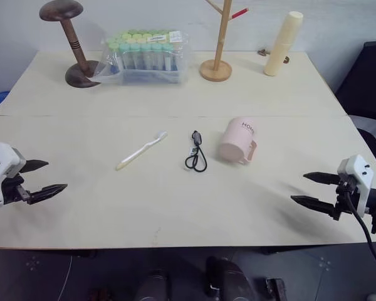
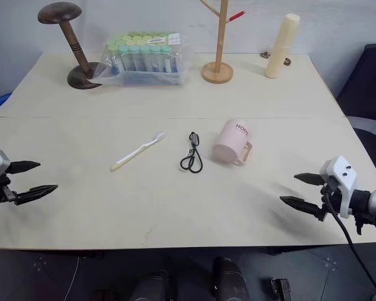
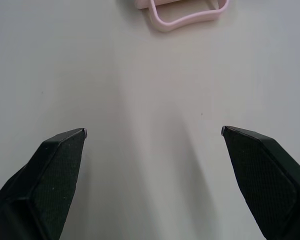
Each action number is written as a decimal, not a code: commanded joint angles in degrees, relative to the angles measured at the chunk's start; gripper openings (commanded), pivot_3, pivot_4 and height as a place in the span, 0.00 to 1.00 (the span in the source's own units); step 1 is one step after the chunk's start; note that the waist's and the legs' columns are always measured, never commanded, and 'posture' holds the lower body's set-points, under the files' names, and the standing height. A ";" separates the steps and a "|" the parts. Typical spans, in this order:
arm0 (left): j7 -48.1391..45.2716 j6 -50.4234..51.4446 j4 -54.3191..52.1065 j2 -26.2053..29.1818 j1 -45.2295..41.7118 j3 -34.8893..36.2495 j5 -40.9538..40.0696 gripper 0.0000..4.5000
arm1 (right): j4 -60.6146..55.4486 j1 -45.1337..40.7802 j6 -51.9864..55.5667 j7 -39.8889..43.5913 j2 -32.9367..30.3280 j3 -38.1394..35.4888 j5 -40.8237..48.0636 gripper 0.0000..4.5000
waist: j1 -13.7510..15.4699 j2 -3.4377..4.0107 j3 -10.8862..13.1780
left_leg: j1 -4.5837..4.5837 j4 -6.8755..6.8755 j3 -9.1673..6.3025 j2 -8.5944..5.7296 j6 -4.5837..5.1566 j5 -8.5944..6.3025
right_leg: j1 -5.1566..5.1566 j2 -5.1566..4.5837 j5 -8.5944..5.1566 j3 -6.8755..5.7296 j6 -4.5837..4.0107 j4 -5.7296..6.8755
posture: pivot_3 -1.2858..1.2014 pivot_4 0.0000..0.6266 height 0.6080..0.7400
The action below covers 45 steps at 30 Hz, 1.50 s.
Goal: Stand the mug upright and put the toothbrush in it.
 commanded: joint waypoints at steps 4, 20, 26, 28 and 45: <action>0.41 -0.06 -0.90 -0.49 -0.35 1.21 -0.58 0.99 | -1.41 -0.47 -0.81 -0.45 -0.13 -1.68 0.74 1.00 | 0.00 0.00 0.00 | 0.00 0.00 0.01 0.00 0.00 0.00 | 0.00 0.00 0.00 0.00 0.00 0.00 | 0.52 0.24 1.00; 0.89 2.20 -2.27 -1.25 0.03 1.43 -1.00 0.99 | -0.82 -2.33 -0.37 -2.08 0.64 -0.66 0.83 1.00 | -0.03 0.00 0.00 | 0.02 0.00 0.02 0.00 0.00 0.00 | 0.00 0.01 0.00 0.01 0.00 0.02 | 0.52 0.24 1.00; 2.35 3.97 -2.45 -1.90 -3.16 0.10 -1.60 0.99 | -1.96 -2.67 2.17 -2.62 1.11 -1.00 2.36 1.00 | 0.17 0.00 0.00 | 0.01 0.02 0.01 -0.02 0.00 0.00 | 0.00 -0.01 0.00 0.01 0.00 0.04 | 0.52 0.24 1.00; 1.54 5.84 -3.96 -2.31 -3.18 0.22 -3.13 0.99 | -2.59 -2.20 2.58 -2.97 1.26 -1.42 2.80 1.00 | 0.06 0.00 0.00 | 0.01 0.03 0.02 -0.02 0.00 0.00 | 0.00 0.00 0.00 0.01 0.00 0.05 | 0.52 0.24 1.00; -4.66 26.89 -17.51 2.74 -22.56 -4.78 -21.59 0.99 | -6.59 -46.81 33.24 -52.54 36.86 17.65 8.95 1.00 | -1.61 0.03 0.01 | -0.13 0.32 -0.12 0.00 -0.17 0.00 | -0.16 0.05 -0.03 0.03 -0.05 0.34 | 0.52 0.24 1.00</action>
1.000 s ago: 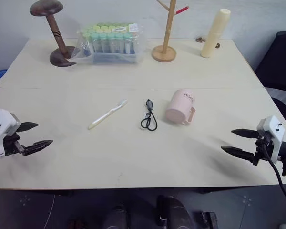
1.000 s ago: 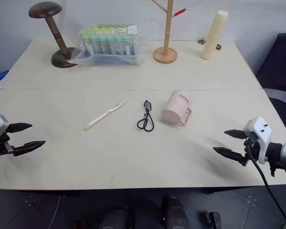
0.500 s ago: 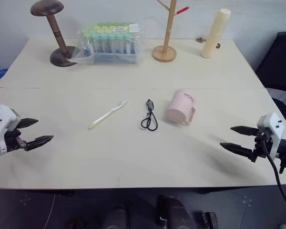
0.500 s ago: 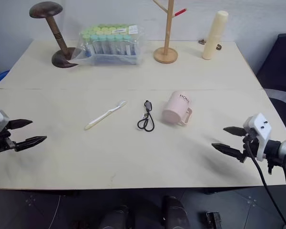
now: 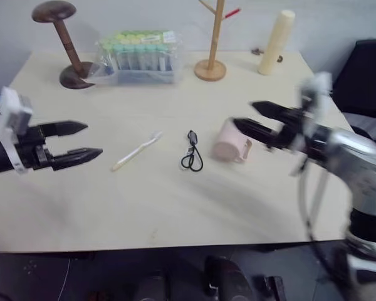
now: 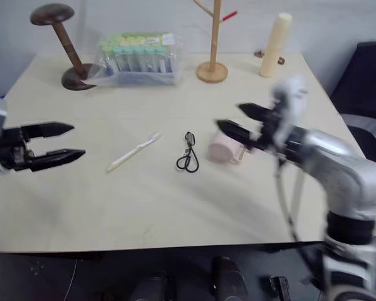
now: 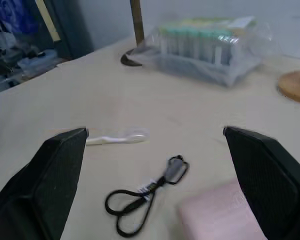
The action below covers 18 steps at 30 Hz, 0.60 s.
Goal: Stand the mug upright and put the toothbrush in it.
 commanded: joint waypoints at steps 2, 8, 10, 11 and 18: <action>-5.12 -1.37 0.72 3.39 -2.70 -3.26 0.21 0.99 | 12.25 -7.98 -3.09 -10.06 6.00 8.92 -12.88 1.00 | -0.05 0.06 0.03 | -0.05 -0.05 -0.02 -0.06 0.00 0.00 | -0.03 0.00 -0.02 -0.08 -0.03 -0.03 | 0.52 0.24 1.00; -8.87 -6.55 3.01 4.43 -4.97 -8.42 4.38 0.99 | 34.71 -15.38 -8.69 -11.74 13.82 13.46 -22.15 1.00 | -1.07 0.06 0.04 | -0.08 -0.15 -0.07 -0.17 0.04 -0.02 | -0.01 0.00 -0.02 -0.26 -0.04 -0.09 | 0.52 0.24 1.00; -9.02 -6.87 3.06 4.01 -5.51 -8.79 4.47 0.99 | 38.02 -16.27 -10.57 -10.54 15.61 13.59 -23.36 1.00 | -1.67 0.06 0.04 | -0.08 -0.19 -0.12 -0.13 0.03 -0.01 | -0.01 0.01 -0.02 -0.33 -0.04 -0.09 | 0.52 0.24 1.00; -9.00 -6.95 3.07 3.85 -5.68 -8.92 4.46 0.99 | 39.02 -16.68 -10.62 -9.52 16.52 13.37 -23.24 1.00 | -1.94 0.06 0.04 | -0.09 -0.19 -0.12 -0.12 0.03 -0.01 | -0.01 0.01 -0.03 -0.36 -0.04 -0.09 | 0.52 0.24 1.00; -8.30 -7.92 2.57 2.05 -6.23 -10.13 4.77 0.99 | 48.99 -19.09 -13.62 -7.30 23.27 13.28 -26.13 1.00 | -3.80 0.07 0.04 | -0.06 -0.23 -0.11 0.00 0.00 0.00 | -0.02 0.03 -0.04 -0.38 -0.06 -0.09 | 0.52 0.24 1.00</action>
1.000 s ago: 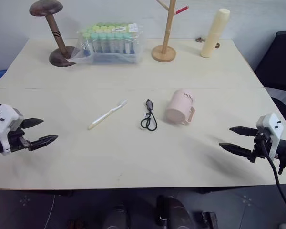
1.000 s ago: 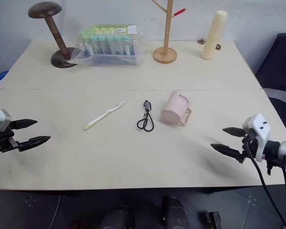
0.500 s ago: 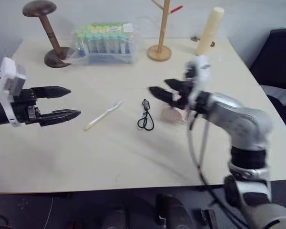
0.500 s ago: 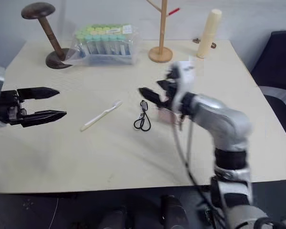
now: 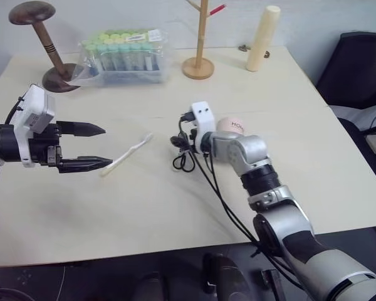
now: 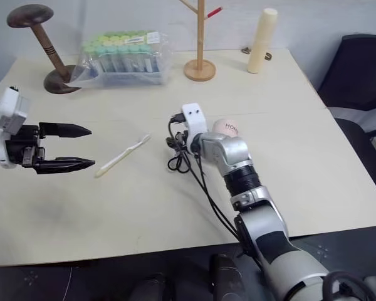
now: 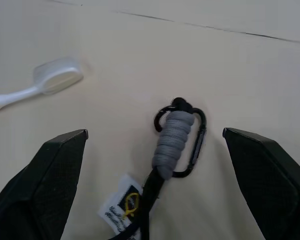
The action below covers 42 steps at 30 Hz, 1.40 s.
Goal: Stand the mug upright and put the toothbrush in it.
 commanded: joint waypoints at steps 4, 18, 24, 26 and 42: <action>0.55 -1.33 -0.82 -0.72 -2.81 -0.38 0.42 1.00 | 9.54 -1.92 -6.11 1.67 2.34 -0.34 -4.25 0.80 | -0.34 0.00 0.00 | 0.01 -0.04 -0.08 -0.03 0.00 0.00 | 0.01 -0.04 -0.01 0.00 -0.02 0.02 | 0.52 0.24 1.00; 2.18 0.77 -1.67 -4.19 -6.05 -1.57 -1.30 1.00 | -2.10 -4.88 -0.14 3.76 1.11 -7.82 -1.18 0.01 | -0.95 0.05 0.03 | 0.00 -0.03 -0.43 -0.01 0.00 0.00 | 0.05 -0.04 -0.01 0.03 -0.02 0.02 | 0.52 0.24 1.00; 5.85 3.98 -5.47 -10.34 -10.12 -4.07 -3.33 1.00 | -28.19 -6.30 20.02 0.36 -14.09 -23.05 7.65 0.01 | 1.67 0.13 0.08 | -0.52 0.40 -1.02 0.00 0.05 -0.02 | 0.00 -0.25 -0.01 0.06 -0.02 0.03 | 0.52 0.24 1.00; 6.59 4.87 -6.33 -12.53 -10.95 -5.11 -3.96 1.00 | -32.61 -3.61 23.75 0.17 -22.73 -25.69 6.54 0.01 | 2.64 0.09 0.05 | -0.68 0.55 -1.02 -0.03 0.09 -0.05 | 0.04 -0.25 -0.01 0.04 -0.02 0.00 | 0.52 0.24 1.00; 5.36 3.15 -5.55 -20.83 -15.49 -13.38 -1.15 1.00 | -32.63 33.15 17.59 -0.57 -34.80 -41.01 1.82 0.31 | 3.68 0.12 0.07 | -0.43 0.53 -0.25 -0.08 0.10 0.03 | 0.03 0.01 0.10 0.41 0.19 -0.06 | 0.52 0.24 1.00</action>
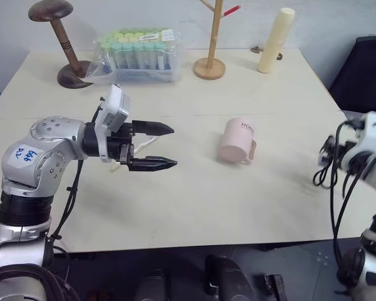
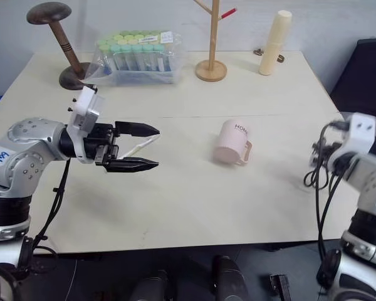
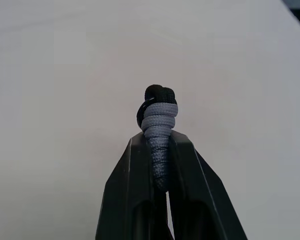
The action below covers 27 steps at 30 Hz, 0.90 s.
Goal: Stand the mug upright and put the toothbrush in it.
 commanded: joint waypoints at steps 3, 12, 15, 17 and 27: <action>-1.03 -0.79 0.36 0.40 -1.76 0.27 0.43 1.00 | 0.85 1.13 -4.16 0.57 -2.42 -2.64 0.39 0.56 | 0.04 0.03 0.02 | 0.02 0.01 0.01 0.01 0.00 0.00 | 0.00 0.01 0.00 0.02 0.00 0.00 | 0.52 0.24 1.00; -0.84 -0.91 0.03 1.25 -0.80 0.81 0.75 1.00 | -5.90 -5.49 -0.44 3.41 -7.40 3.51 3.42 0.99 | 0.18 0.04 0.02 | 0.07 0.05 0.02 0.02 0.00 0.00 | 0.04 0.00 0.01 0.07 0.02 -0.01 | 0.52 0.24 1.00; -0.29 -1.04 0.09 0.95 -0.88 0.78 0.91 1.00 | -7.12 -8.04 5.96 3.08 -3.38 5.67 5.97 0.99 | 0.02 0.04 0.02 | 0.11 0.02 0.02 0.11 0.00 0.00 | 0.06 0.10 0.00 0.07 0.00 0.00 | 0.52 0.24 1.00; 0.09 -1.15 0.17 0.66 -1.06 0.82 0.95 1.00 | -6.76 -9.10 8.24 1.46 -0.09 7.16 5.83 0.99 | 0.06 0.04 0.02 | 0.10 0.02 0.00 0.11 0.00 0.00 | 0.06 0.09 0.00 0.05 -0.01 0.00 | 0.52 0.24 1.00; 0.83 -1.57 -0.10 1.57 -0.88 1.47 1.54 1.00 | 1.06 -12.15 5.97 -0.61 11.30 16.66 3.36 0.99 | 0.79 0.04 0.02 | 0.01 0.08 -0.07 -0.01 0.00 0.00 | 0.04 0.01 0.00 0.02 0.01 0.00 | 0.52 0.24 1.00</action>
